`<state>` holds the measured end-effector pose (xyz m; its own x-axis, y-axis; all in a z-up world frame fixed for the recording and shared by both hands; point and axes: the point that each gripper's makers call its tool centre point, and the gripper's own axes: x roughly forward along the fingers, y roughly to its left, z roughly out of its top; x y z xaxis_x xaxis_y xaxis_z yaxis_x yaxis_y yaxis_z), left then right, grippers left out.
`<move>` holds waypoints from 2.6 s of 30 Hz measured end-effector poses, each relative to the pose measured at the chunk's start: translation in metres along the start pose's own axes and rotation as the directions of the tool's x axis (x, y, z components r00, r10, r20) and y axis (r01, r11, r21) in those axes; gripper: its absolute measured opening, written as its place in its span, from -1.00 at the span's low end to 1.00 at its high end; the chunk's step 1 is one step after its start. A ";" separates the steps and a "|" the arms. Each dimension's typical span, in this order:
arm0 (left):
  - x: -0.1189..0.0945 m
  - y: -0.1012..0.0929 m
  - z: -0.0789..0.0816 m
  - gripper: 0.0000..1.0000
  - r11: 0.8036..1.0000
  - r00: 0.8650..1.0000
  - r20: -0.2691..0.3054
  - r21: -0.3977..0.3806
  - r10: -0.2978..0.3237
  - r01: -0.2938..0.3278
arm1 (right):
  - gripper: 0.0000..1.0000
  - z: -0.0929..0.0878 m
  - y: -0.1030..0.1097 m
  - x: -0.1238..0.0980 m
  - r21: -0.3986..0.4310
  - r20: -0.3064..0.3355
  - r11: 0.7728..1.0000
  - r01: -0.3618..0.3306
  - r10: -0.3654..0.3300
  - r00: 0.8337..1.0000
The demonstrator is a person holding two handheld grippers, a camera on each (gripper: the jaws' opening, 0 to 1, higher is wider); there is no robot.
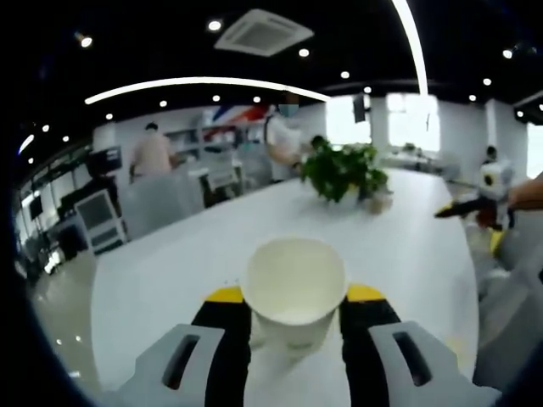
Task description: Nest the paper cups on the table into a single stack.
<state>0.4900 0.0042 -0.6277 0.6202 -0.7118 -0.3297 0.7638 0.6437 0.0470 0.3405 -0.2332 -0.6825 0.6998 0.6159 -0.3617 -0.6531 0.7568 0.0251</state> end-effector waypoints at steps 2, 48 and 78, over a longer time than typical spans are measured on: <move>0.000 -0.004 0.001 -0.23 1.000 1.000 0.001 0.005 -0.008 0.008 | 1.00 0.001 0.000 0.000 0.000 0.001 1.000 -0.001 0.001 1.000; -0.024 -0.080 0.030 -0.24 0.990 0.991 0.034 0.062 -0.132 0.130 | 1.00 0.007 0.014 -0.002 -0.013 0.016 0.997 -0.070 0.070 0.997; -0.047 -0.141 0.035 -0.24 0.984 0.983 0.052 0.047 -0.174 0.171 | 1.00 0.008 0.019 -0.004 -0.024 0.027 0.997 -0.070 0.071 0.997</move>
<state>0.3591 -0.0627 -0.5862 0.4865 -0.8266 -0.2830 0.8664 0.4981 0.0344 0.3276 -0.2189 -0.6733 0.6594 0.6738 -0.3335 -0.7073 0.7063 0.0285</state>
